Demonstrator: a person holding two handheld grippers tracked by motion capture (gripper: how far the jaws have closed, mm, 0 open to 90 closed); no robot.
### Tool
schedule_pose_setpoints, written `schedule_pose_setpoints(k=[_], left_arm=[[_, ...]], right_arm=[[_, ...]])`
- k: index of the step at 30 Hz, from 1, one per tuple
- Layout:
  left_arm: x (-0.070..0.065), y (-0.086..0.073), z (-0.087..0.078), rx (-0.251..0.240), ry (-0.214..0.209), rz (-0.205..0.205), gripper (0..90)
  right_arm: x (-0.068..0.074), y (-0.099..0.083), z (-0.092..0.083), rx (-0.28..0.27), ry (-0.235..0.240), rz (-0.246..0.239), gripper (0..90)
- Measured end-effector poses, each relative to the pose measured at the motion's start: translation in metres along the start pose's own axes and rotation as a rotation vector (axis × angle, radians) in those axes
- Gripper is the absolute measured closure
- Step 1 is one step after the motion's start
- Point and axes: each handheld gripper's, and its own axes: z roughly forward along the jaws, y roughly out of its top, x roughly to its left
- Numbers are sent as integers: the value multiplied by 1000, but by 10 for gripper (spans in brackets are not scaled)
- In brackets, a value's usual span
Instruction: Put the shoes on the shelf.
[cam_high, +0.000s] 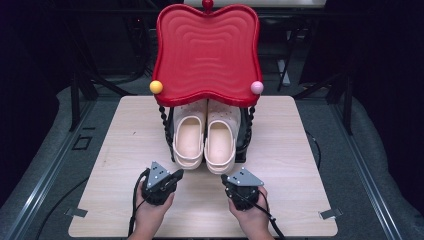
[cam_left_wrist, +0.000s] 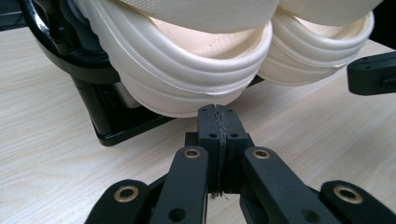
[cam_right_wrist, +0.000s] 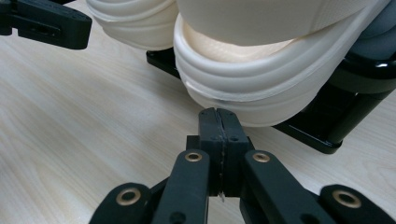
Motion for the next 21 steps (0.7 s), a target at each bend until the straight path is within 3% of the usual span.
schedule_pose_setpoints(k=[4, 6, 12, 15, 21], left_arm=[[2, 2, -1, -5, 11, 3, 900], [3, 4, -1, -7, 13, 0, 900], [4, 5, -1, -3, 29, -6, 900], [6, 7, -2, -8, 38, -7, 900], [10, 12, -2, -10, 48, -3, 900]], right_arm=[[-1, 0, 1, -11, -4, 4, 900], [-2, 1, -1, 11, -1, -2, 900], [-4, 4, -2, -27, -12, 4, 900], [-5, 7, -5, -11, -31, -23, 900], [-12, 11, -2, -12, -49, -9, 900]])
